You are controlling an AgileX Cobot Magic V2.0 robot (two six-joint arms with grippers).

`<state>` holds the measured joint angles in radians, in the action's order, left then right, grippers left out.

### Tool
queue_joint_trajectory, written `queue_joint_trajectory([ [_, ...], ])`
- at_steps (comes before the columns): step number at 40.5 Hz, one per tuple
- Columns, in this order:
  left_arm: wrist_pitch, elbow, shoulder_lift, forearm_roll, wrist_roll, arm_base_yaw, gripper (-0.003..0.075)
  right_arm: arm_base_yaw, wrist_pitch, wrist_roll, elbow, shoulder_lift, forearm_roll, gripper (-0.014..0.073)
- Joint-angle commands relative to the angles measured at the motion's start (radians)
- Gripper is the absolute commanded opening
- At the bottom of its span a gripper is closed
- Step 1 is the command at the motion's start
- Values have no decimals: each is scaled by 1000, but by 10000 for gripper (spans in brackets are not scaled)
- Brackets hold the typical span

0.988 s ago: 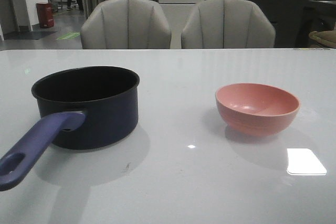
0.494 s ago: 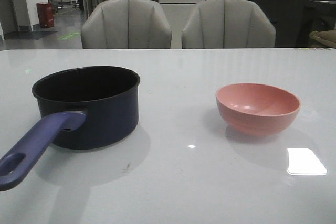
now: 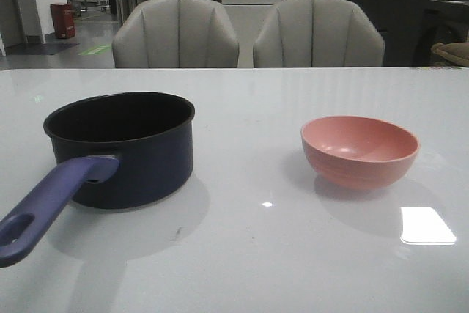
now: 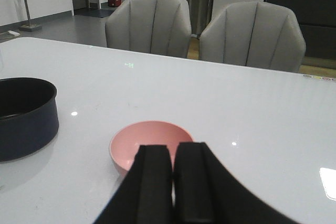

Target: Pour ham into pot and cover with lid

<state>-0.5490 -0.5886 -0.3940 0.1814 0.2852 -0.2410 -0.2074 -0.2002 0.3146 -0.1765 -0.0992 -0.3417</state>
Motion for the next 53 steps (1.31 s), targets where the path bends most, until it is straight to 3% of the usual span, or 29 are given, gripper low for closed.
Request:
queue_joint_trajectory([
  [1, -57, -110, -137, 82, 75, 41, 638, -2, 73, 12, -27, -10, -8, 182],
  [7, -191, -231, -329, 67, 75, 91, 636, -2, 73, 12, -27, -10, -8, 182],
  [20, -205, -369, -679, -23, 75, 199, 636, -2, 73, 12, -27, -10, -8, 182],
  [34, -366, -543, -994, -108, -22, 356, 636, -2, 73, 12, -27, -10, -8, 182],
  [53, -378, -644, -1297, -145, -36, 370, 636, -2, 73, 12, -27, -10, -8, 182],
])
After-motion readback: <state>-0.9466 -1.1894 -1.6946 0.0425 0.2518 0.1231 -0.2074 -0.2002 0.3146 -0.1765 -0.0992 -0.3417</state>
